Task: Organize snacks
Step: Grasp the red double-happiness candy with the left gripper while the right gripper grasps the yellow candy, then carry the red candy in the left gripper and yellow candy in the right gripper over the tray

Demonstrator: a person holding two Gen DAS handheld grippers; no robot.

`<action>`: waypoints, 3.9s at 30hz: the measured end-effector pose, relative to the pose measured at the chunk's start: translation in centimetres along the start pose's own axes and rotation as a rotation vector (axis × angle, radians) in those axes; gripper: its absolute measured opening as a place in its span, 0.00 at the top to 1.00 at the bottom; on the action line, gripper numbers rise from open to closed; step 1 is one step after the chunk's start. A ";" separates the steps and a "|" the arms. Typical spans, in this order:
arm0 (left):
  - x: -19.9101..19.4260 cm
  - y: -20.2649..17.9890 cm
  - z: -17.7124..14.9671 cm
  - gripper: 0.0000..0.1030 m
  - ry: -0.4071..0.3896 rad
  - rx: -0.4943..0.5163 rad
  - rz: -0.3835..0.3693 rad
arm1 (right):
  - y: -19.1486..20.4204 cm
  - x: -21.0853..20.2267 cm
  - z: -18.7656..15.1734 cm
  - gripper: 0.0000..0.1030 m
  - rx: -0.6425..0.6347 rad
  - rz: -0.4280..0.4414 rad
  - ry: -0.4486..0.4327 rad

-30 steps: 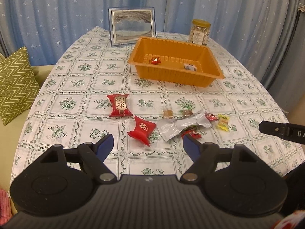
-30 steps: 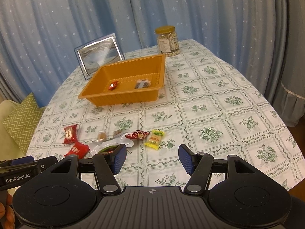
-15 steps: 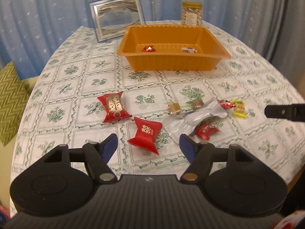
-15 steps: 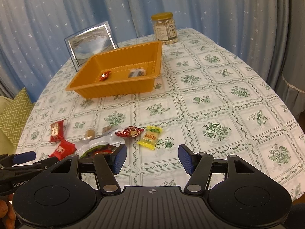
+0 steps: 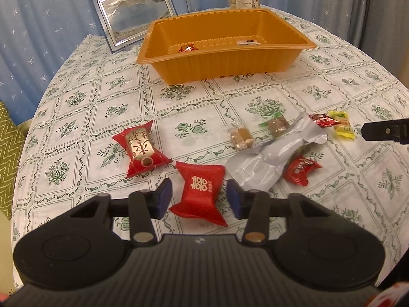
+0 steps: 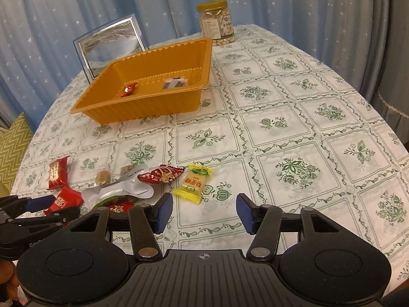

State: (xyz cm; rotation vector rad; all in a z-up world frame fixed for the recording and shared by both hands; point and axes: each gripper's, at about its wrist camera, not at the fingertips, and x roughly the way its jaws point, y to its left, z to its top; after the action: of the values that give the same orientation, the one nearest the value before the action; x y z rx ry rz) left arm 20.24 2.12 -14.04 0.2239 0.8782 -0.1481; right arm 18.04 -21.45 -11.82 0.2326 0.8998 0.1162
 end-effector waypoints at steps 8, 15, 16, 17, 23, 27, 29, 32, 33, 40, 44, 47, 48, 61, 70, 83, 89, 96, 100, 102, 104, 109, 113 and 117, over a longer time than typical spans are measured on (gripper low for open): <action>-0.3 0.4 -0.1 0.77 -0.004 -0.063 -0.007 | 0.8 2.0 0.6 0.55 -0.021 -0.004 0.003; -1.6 0.8 -0.1 0.77 -0.029 -0.136 -0.017 | 1.3 3.8 1.0 0.62 -0.025 -0.030 0.009; -1.8 0.8 -0.1 0.77 -0.032 -0.141 -0.018 | 1.3 4.0 1.1 0.62 -0.026 -0.032 0.008; -1.9 0.8 -0.1 0.77 -0.034 -0.145 -0.018 | 1.5 4.2 1.1 0.63 -0.033 -0.035 0.007; -2.5 0.9 -0.1 0.77 -0.038 -0.155 -0.020 | 2.7 5.0 0.6 0.69 -0.125 -0.073 -0.017; -2.8 0.8 -0.2 0.77 -0.039 -0.159 -0.023 | 3.0 4.8 0.2 0.79 -0.153 -0.073 -0.019; -3.0 0.7 -0.2 0.77 -0.039 -0.161 -0.027 | 3.0 4.4 0.0 0.80 -0.150 -0.063 -0.018; -3.4 0.5 -0.2 0.77 -0.043 -0.164 -0.032 | 3.0 3.7 -0.1 0.89 -0.153 -0.057 -0.021; -3.5 0.4 -0.2 0.77 -0.045 -0.164 -0.033 | 3.0 3.3 -0.2 0.89 -0.151 -0.056 -0.026; -5.3 0.1 0.2 0.77 -0.073 -0.169 -0.034 | 3.0 0.9 -0.1 0.89 -0.151 -0.055 -0.055; -6.5 0.0 0.4 0.77 -0.089 -0.181 -0.037 | 3.2 -1.0 0.1 0.89 -0.152 -0.040 -0.081; -7.4 0.0 0.5 0.77 -0.101 -0.189 -0.038 | 3.7 -2.3 0.2 0.89 -0.158 -0.024 -0.094; -7.7 -0.1 0.5 0.77 -0.105 -0.191 -0.037 | 3.9 -2.7 0.2 0.89 -0.161 -0.018 -0.099; -10.6 -0.1 1.0 0.77 -0.131 -0.231 -0.046 | 5.5 -6.2 0.5 0.89 -0.193 0.026 -0.135; -11.2 -0.2 2.1 0.77 -0.144 -0.229 -0.052 | 5.7 -7.0 1.5 0.89 -0.200 0.038 -0.153; -9.2 0.7 8.0 0.77 -0.191 -0.235 -0.087 | 5.6 -5.0 6.8 0.89 -0.214 0.051 -0.169; -7.0 1.3 11.2 0.77 -0.196 -0.252 -0.106 | 5.7 -2.9 10.0 0.89 -0.204 0.067 -0.160; -4.0 2.1 14.5 0.77 -0.197 -0.285 -0.130 | 5.6 0.0 13.6 0.89 -0.194 0.078 -0.144; -2.4 2.5 16.4 0.77 -0.198 -0.288 -0.138 | 5.5 1.9 15.2 0.89 -0.193 0.084 -0.139; -1.4 2.6 17.2 0.77 -0.197 -0.286 -0.137 | 5.5 2.8 15.9 0.89 -0.194 0.086 -0.137; -0.6 2.7 17.9 0.77 -0.193 -0.284 -0.137 | 5.5 3.7 16.5 0.89 -0.189 0.088 -0.131; 2.1 3.3 18.9 0.77 -0.169 -0.291 -0.127 | 5.4 5.8 17.8 0.89 -0.187 0.089 -0.116; 3.7 3.6 19.3 0.77 -0.155 -0.296 -0.125 | 5.2 7.2 18.1 0.89 -0.184 0.086 -0.102; 4.9 3.6 19.6 0.77 -0.144 -0.293 -0.128 | 5.0 8.2 18.1 0.89 -0.176 0.084 -0.089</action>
State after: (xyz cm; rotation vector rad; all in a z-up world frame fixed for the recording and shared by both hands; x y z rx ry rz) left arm 38.70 0.41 -5.29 -0.1159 0.7602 -0.1508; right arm 37.36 -17.74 -5.95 0.1110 0.7869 0.2603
